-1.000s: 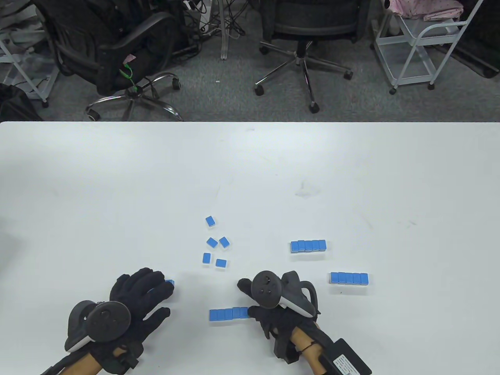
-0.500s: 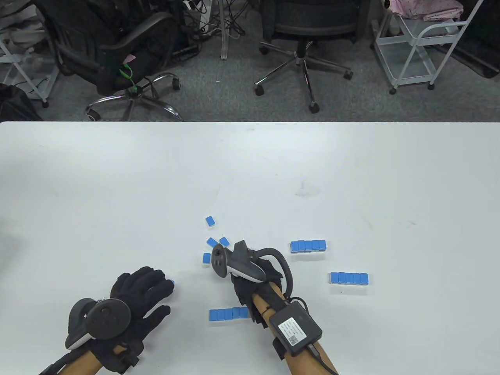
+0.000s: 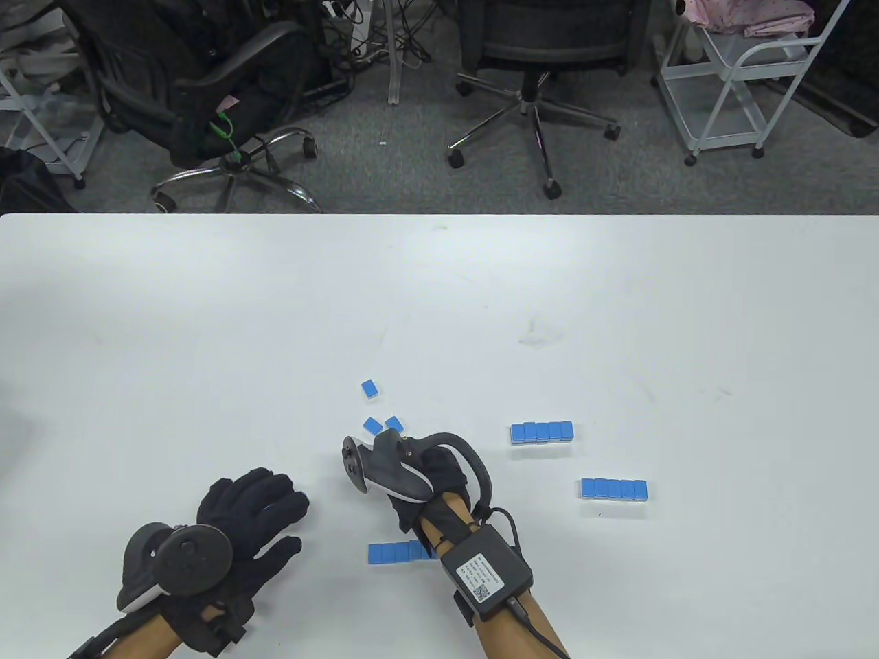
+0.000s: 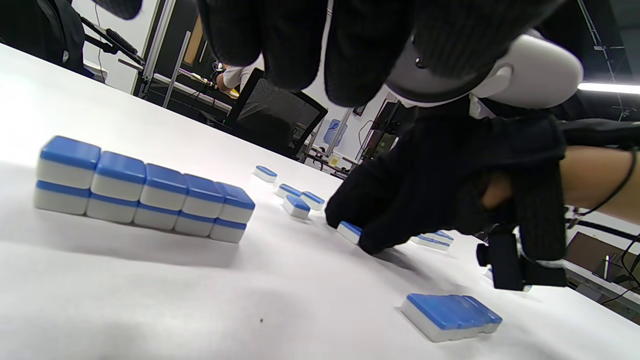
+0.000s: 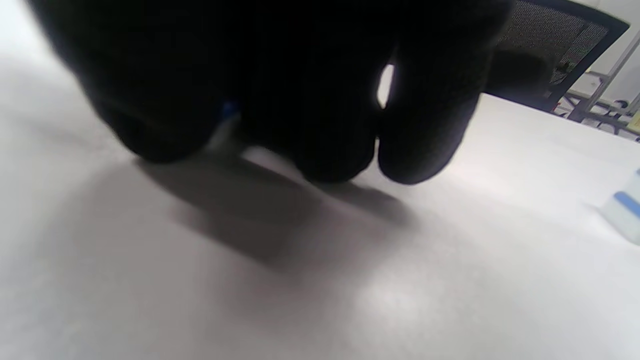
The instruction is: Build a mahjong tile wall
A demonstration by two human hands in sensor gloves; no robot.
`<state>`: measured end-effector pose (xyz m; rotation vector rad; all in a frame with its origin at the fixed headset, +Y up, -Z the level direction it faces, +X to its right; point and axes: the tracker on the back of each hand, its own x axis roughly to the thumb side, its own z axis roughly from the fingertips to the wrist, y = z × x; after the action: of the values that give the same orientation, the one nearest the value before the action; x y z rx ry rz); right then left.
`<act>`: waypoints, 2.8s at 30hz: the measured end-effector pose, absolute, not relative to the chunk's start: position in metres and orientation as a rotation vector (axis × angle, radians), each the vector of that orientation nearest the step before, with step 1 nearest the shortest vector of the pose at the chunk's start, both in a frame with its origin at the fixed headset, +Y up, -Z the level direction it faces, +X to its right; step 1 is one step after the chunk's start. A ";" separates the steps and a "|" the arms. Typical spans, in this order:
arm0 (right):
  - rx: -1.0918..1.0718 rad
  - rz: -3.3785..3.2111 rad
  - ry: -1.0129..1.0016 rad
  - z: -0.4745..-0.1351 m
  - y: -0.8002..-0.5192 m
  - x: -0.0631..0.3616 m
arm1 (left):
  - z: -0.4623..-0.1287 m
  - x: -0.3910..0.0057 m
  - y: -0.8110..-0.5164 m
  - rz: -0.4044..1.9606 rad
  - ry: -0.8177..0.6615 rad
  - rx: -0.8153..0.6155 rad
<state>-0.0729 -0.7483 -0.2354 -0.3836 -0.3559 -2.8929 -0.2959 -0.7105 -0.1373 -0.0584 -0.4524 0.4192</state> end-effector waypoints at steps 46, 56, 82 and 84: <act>-0.724 -2.936 -0.651 -0.169 -0.738 -0.083 | -0.139 -0.296 -0.711 0.423 -0.449 -0.073; -0.486 -3.200 -0.787 -0.201 -0.733 -0.054 | -0.139 -0.296 -0.711 0.413 -0.451 -0.066; -0.256 -2.749 -0.257 -0.231 -0.733 -0.119 | -0.138 -0.294 -0.711 0.405 -0.464 -0.065; -0.307 -2.737 -0.292 -0.228 -0.732 -0.115 | -0.138 -0.294 -0.711 0.404 -0.463 -0.066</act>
<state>-0.1146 -0.7317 -0.2278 -0.3074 -0.2915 -2.7375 -0.2939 -0.7108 -0.1380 -0.0656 -0.4632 0.4039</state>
